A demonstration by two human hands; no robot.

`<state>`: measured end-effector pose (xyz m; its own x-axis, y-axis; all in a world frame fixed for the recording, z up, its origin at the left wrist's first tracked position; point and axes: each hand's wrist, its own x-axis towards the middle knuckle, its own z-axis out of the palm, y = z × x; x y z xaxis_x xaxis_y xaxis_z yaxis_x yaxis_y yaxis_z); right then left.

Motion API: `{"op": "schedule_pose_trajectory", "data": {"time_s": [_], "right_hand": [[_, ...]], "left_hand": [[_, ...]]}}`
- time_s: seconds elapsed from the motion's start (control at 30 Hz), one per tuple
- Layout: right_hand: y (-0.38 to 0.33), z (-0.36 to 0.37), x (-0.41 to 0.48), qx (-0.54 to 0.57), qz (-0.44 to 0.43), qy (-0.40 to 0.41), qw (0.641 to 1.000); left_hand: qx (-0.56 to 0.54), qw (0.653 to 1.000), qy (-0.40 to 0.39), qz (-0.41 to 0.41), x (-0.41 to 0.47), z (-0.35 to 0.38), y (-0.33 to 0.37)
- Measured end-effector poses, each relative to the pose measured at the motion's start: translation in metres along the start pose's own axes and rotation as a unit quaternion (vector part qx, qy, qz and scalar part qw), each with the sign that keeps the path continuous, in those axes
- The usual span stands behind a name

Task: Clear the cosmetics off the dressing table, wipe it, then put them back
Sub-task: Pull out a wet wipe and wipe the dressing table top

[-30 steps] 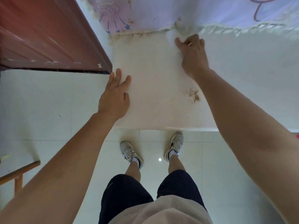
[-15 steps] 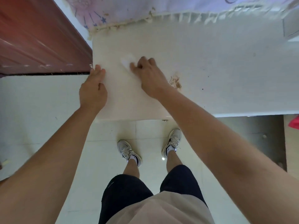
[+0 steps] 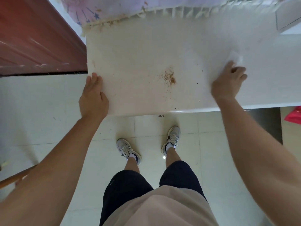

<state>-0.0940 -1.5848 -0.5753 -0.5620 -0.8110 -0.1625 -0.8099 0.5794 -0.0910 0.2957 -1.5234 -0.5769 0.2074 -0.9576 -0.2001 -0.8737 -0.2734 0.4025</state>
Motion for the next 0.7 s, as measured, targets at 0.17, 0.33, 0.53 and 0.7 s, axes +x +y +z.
{"op": "schedule_pose_trajectory", "data": {"time_s": [0.17, 0.33, 0.53, 0.7], "right_hand": [[-0.083, 0.035, -0.086, -0.034, -0.263, 0.005, 0.964], [-0.165, 0.042, -0.155, -0.006, -0.440, -0.098, 0.893], [-0.116, 0.019, -0.123, 0.236, -0.338, 0.034, 0.910], [-0.004, 0.017, -0.079, 0.109, -0.099, 0.058, 0.987]], "left_hand": [[-0.020, 1.000, 0.003, 0.011, 0.000, -0.002, -0.004], [-0.193, 0.979, 0.035, -0.054, -0.016, -0.008, -0.008], [-0.194, 0.975, 0.084, -0.075, -0.029, -0.002, -0.013], [-0.164, 0.980, 0.107, -0.043, -0.030, 0.011, -0.017]]}}
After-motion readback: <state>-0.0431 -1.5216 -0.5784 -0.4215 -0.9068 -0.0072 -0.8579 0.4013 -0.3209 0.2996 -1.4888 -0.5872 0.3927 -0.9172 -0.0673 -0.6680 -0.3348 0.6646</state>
